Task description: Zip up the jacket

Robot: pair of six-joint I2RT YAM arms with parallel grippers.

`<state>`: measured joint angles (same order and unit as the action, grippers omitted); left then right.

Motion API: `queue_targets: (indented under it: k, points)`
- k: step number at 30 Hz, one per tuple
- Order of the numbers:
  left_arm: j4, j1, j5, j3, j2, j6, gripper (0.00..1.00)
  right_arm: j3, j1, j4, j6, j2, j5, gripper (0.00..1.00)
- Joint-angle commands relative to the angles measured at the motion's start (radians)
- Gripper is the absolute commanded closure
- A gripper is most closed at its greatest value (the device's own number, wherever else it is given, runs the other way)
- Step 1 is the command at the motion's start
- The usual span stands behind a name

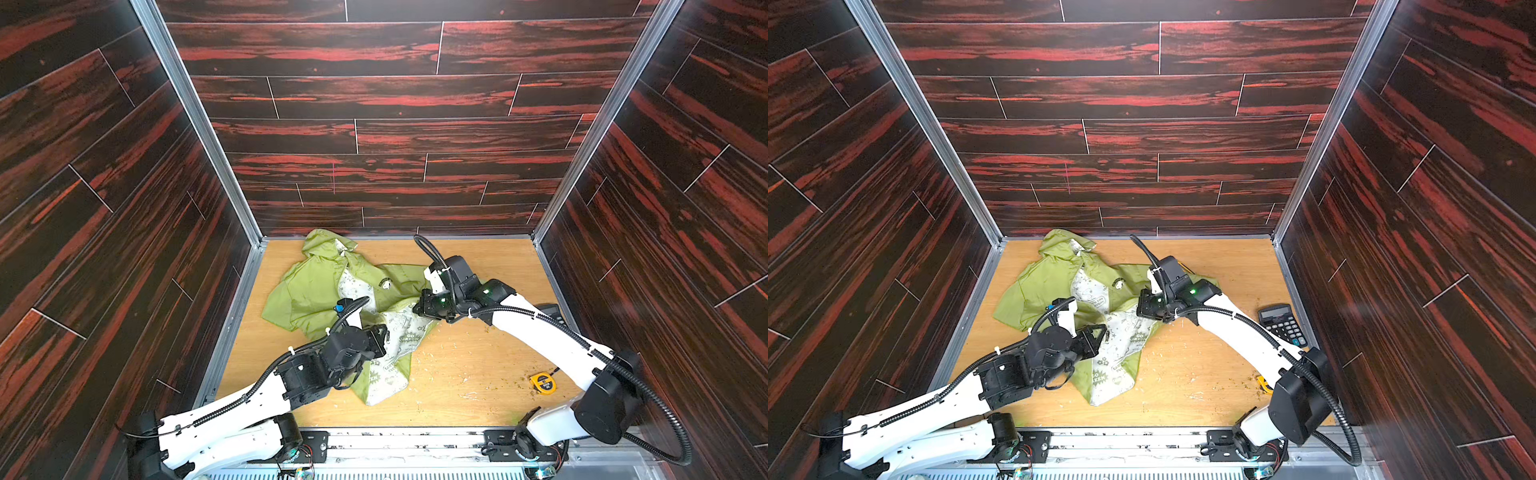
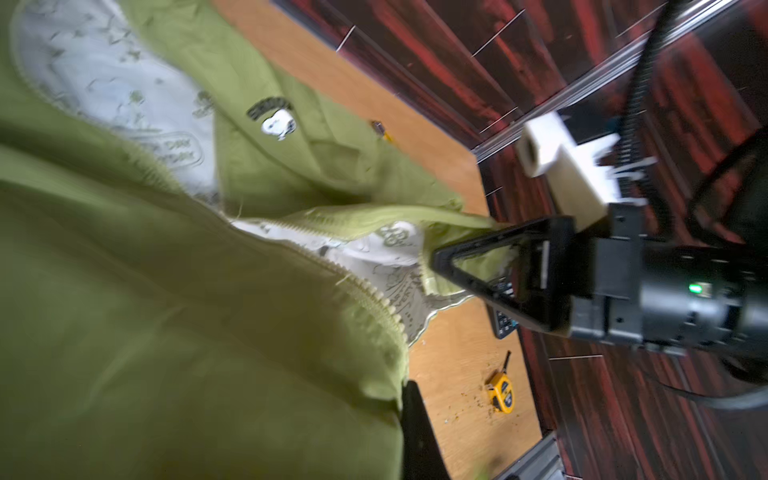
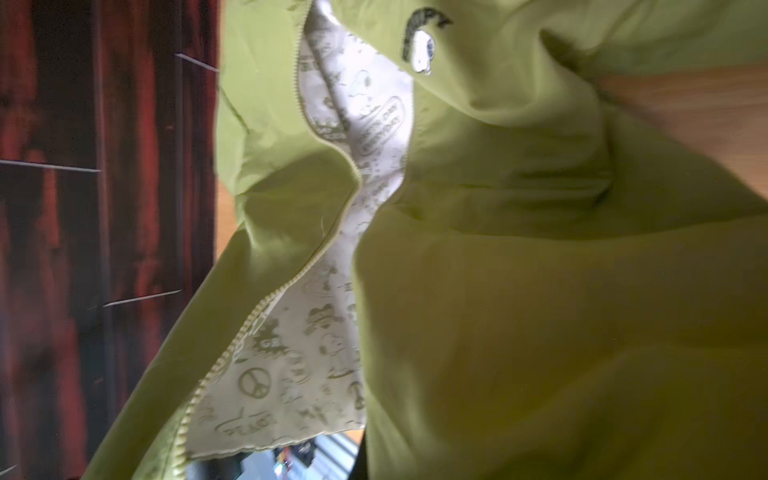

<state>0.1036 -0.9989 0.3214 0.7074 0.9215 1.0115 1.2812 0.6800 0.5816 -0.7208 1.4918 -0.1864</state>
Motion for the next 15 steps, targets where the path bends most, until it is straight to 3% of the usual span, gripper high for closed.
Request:
queue_targets:
  k: [1, 6, 15]
  points:
    - [-0.228, 0.026, -0.047, -0.064, -0.026, -0.05, 1.0, -0.057, -0.011, -0.151, -0.047, -0.052, -0.147, 1.0]
    - [-0.416, 0.072, -0.162, -0.107, -0.023, -0.024, 1.0, -0.057, -0.01, -0.278, -0.122, -0.093, -0.216, 1.0]
    - [-0.58, 0.166, -0.318, -0.113, 0.006, 0.049, 1.0, -0.121, -0.016, -0.563, -0.337, -0.122, -0.29, 1.0]
